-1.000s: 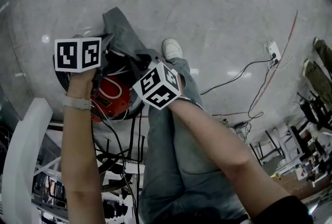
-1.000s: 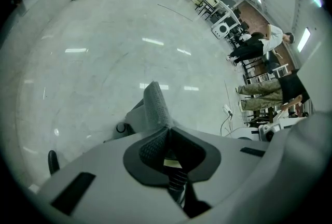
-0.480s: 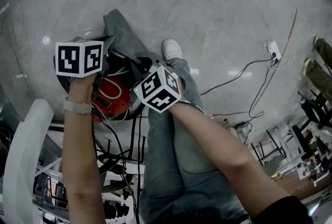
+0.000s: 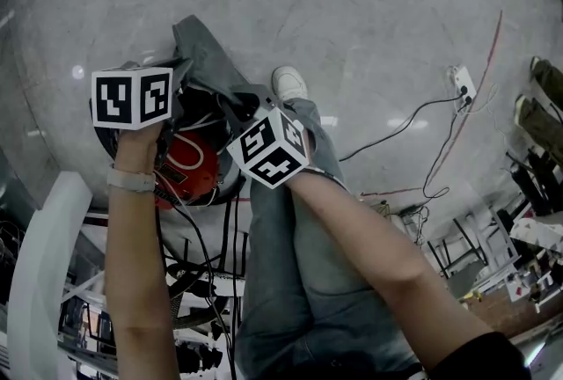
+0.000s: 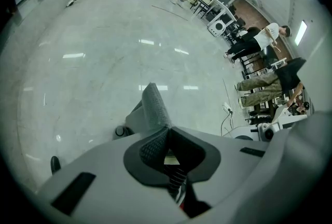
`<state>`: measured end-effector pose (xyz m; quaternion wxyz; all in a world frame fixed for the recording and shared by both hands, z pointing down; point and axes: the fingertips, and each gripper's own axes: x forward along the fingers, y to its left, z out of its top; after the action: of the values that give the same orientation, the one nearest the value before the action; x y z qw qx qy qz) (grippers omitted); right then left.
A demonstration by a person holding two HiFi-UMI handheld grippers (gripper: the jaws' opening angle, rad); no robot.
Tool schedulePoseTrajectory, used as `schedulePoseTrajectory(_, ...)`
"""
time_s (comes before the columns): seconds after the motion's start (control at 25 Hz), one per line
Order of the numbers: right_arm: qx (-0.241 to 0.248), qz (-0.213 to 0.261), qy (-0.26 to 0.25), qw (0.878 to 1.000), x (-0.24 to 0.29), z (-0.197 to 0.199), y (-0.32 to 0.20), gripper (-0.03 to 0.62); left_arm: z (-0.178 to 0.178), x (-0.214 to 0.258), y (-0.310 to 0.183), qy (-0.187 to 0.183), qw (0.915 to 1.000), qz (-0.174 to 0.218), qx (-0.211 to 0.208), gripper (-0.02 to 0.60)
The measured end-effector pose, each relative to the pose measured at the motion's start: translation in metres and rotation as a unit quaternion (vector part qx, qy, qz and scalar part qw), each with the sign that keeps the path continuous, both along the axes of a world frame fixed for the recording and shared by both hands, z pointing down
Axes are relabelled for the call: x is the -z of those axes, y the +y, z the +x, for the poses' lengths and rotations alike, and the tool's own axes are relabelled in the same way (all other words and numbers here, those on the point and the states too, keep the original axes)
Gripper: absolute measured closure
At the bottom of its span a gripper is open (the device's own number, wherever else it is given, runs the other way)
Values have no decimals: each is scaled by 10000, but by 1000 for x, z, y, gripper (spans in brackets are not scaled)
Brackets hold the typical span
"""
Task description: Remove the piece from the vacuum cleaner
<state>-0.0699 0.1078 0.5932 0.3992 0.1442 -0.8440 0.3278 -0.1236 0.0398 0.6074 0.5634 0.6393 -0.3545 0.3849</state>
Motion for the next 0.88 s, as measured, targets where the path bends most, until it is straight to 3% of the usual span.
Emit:
schedulePoseTrajectory(0.36, -114, 76, 111, 9998, -5, 14, -12, 554, 12, -3, -9, 219, 9996, 57, 143, 549)
schedulePoseTrajectory(0.88, -574, 373, 506, 9964, 18, 99, -31, 554, 88, 31, -13, 1285, 9897, 419, 467, 549)
